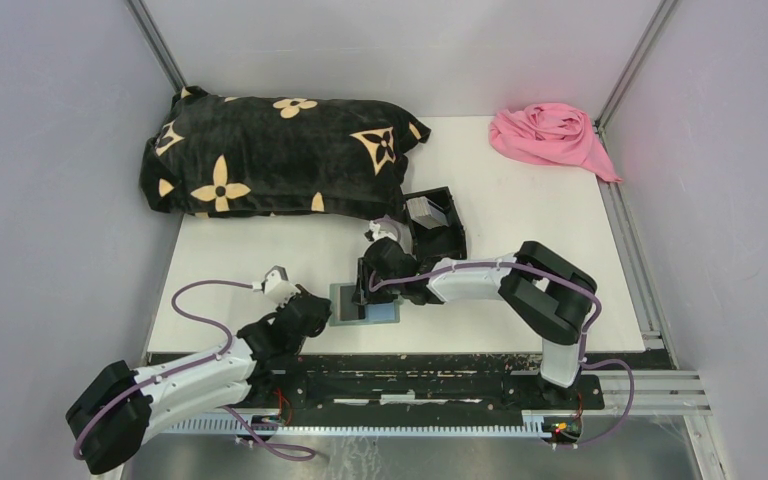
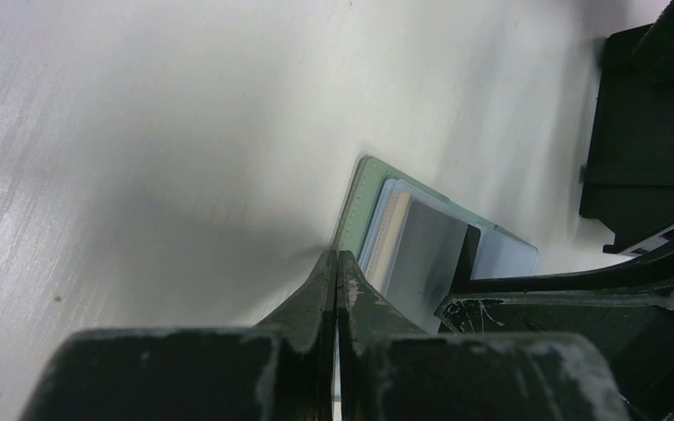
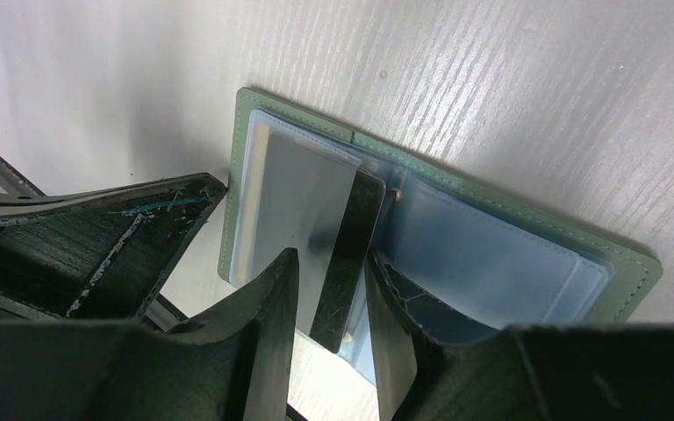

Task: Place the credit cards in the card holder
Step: Insert the credit card into the card holder.

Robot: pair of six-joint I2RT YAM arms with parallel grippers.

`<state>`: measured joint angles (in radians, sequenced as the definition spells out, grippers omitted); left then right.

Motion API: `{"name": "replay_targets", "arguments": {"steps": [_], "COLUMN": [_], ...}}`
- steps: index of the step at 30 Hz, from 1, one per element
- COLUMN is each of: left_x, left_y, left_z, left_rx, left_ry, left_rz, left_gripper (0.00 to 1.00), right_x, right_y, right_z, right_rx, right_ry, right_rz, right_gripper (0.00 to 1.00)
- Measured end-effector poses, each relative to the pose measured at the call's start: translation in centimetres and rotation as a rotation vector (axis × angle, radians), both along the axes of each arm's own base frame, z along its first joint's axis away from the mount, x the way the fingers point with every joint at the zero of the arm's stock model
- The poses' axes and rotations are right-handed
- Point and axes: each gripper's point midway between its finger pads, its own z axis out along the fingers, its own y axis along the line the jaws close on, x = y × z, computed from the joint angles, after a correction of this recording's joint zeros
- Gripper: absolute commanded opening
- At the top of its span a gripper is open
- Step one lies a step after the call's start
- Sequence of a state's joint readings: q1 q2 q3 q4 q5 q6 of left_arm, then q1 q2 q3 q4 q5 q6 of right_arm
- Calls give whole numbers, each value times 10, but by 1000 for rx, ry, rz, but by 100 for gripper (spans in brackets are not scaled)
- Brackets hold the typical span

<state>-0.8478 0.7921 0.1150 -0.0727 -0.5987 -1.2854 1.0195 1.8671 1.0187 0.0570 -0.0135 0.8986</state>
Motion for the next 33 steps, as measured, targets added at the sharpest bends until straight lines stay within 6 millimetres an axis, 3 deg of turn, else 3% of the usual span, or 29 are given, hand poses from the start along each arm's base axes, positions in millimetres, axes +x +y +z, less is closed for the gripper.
{"name": "replay_targets", "arguments": {"steps": [23,33], "left_x": [0,4], "left_y": [-1,-4], "left_z": [-8,-8], "left_rx": [-8,8], "left_ry": [-2,-5], "left_rz": [-4,-2], "left_gripper": [3,3], "right_x": [-5,-5], "right_y": [7,9], "right_z": [-2,-1], "right_rx": [-110,-149], "right_ry": [3,-17], "right_rz": [7,3], "right_gripper": [35,48]}}
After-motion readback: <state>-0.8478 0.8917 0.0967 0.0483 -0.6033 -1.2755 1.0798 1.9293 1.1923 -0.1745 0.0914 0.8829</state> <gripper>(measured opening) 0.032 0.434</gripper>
